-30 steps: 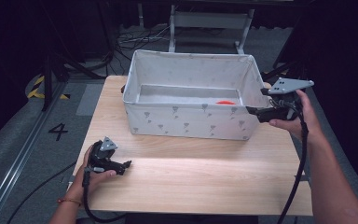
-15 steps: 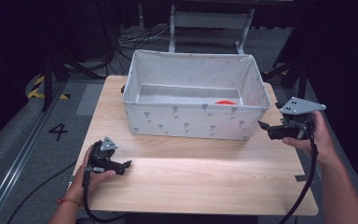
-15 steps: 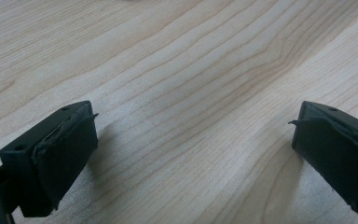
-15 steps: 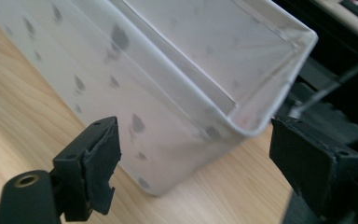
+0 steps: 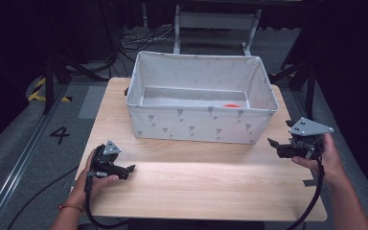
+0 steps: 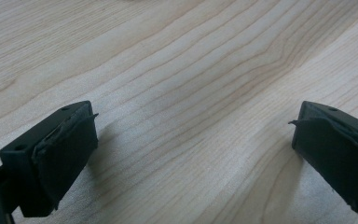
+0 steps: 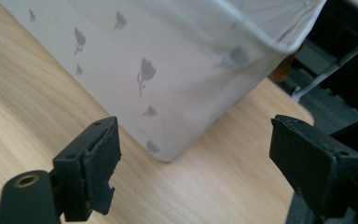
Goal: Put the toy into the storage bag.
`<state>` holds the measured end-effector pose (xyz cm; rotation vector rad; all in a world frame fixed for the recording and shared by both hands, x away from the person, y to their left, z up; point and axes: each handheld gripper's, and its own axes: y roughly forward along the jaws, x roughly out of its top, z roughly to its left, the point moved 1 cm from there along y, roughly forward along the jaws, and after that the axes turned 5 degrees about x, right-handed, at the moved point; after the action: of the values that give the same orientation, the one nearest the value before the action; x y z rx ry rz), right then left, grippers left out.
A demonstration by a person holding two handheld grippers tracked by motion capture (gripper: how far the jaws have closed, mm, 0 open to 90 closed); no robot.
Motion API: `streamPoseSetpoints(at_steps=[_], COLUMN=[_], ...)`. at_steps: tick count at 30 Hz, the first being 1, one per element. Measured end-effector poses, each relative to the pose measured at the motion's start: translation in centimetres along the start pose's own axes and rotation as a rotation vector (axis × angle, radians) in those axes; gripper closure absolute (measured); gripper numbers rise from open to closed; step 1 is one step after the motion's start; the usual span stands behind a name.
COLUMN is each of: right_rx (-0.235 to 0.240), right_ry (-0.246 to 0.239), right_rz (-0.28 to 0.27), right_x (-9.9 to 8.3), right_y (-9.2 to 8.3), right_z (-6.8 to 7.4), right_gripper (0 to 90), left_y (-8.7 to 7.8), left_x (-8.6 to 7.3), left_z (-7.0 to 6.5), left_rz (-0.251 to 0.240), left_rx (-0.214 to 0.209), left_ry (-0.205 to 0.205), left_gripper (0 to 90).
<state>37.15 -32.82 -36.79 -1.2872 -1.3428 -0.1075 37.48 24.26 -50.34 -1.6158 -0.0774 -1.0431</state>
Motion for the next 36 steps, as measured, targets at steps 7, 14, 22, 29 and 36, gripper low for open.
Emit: streamPoseSetpoints(at_steps=[7, 14, 22, 29, 36], right_rx=[0.028, 0.046, 0.065, 0.119, 0.141], right_ry=[0.042, 0.098, 0.167, 0.266, 0.360], right_rz=[0.056, 0.078, 0.111, 0.114, 0.076], right_x=[-2.9, -5.7, -9.1, -12.4, -13.7], right_y=[1.6, 3.0, 4.5, 5.1, 5.3], right_z=[0.5, 0.7, 1.0, 2.1, 2.2], right_gripper=[16.9, 17.0, 17.1, 18.3, 16.9], left_y=[0.0, 0.0, 0.0, 0.1, 0.1], left_x=[0.0, 0.0, 0.0, 0.0, 0.0], left_z=[0.0, 0.0, 0.0, 0.0, 0.0], left_rz=[-0.002, 0.000, -0.003, -0.004, -0.003], left_rx=[0.005, 0.002, 0.005, 0.006, 0.010], left_ry=[-0.001, -0.004, -0.003, -0.005, -0.009], left_gripper=[0.4, 0.4, 0.4, 0.2, 0.2])
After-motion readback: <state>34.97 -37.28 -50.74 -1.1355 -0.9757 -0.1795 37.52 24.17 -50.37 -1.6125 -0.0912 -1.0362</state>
